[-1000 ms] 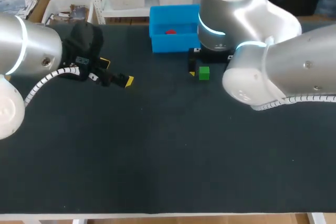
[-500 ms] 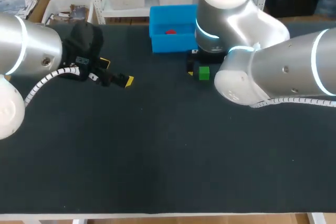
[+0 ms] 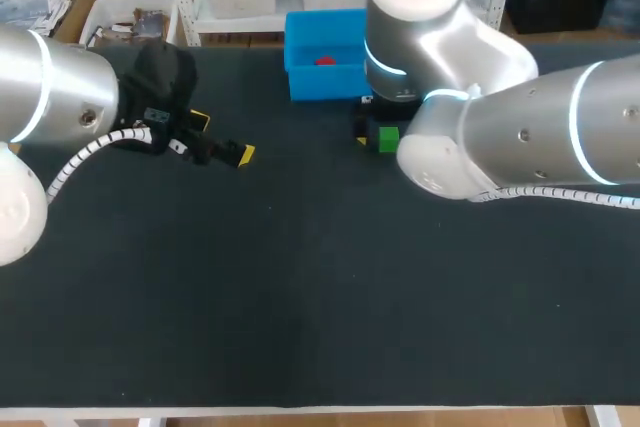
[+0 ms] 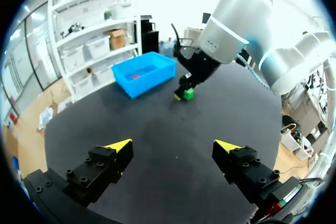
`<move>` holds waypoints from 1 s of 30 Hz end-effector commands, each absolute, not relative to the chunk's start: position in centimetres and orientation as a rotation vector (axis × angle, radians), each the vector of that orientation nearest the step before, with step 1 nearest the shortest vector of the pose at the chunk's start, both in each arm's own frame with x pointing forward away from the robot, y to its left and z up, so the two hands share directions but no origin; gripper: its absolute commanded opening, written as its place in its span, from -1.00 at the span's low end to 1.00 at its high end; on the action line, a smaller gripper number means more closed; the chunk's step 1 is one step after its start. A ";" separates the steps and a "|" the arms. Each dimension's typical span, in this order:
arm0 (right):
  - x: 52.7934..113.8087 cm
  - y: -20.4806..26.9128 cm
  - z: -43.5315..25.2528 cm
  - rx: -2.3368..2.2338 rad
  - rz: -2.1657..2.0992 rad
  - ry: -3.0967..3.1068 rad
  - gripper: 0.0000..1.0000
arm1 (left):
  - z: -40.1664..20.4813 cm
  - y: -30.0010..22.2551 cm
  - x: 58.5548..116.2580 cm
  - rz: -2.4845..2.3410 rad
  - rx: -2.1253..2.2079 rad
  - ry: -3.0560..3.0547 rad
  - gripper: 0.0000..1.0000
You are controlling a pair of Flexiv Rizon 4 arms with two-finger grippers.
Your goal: Use the left arm to pick the red cube and place it into the blue plastic box first, then use the right arm to grasp the green cube and put it into the same blue plastic box after the first action is fully finished.
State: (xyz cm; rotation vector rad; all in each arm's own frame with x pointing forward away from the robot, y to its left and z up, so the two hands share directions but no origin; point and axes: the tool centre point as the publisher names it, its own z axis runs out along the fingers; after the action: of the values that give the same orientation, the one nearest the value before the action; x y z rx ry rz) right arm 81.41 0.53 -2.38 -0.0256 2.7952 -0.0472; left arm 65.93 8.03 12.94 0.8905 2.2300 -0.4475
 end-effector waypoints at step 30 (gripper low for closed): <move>80.6 0.2 6.6 0.017 -0.069 2.704 -1.00 | 12.9 8.2 66.0 -0.457 0.894 2.224 1.00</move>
State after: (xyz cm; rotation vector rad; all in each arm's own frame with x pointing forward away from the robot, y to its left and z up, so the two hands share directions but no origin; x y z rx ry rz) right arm 82.36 0.69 4.33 0.0142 2.7281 -0.0698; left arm 65.93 8.02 12.94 0.8905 2.2300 -0.4475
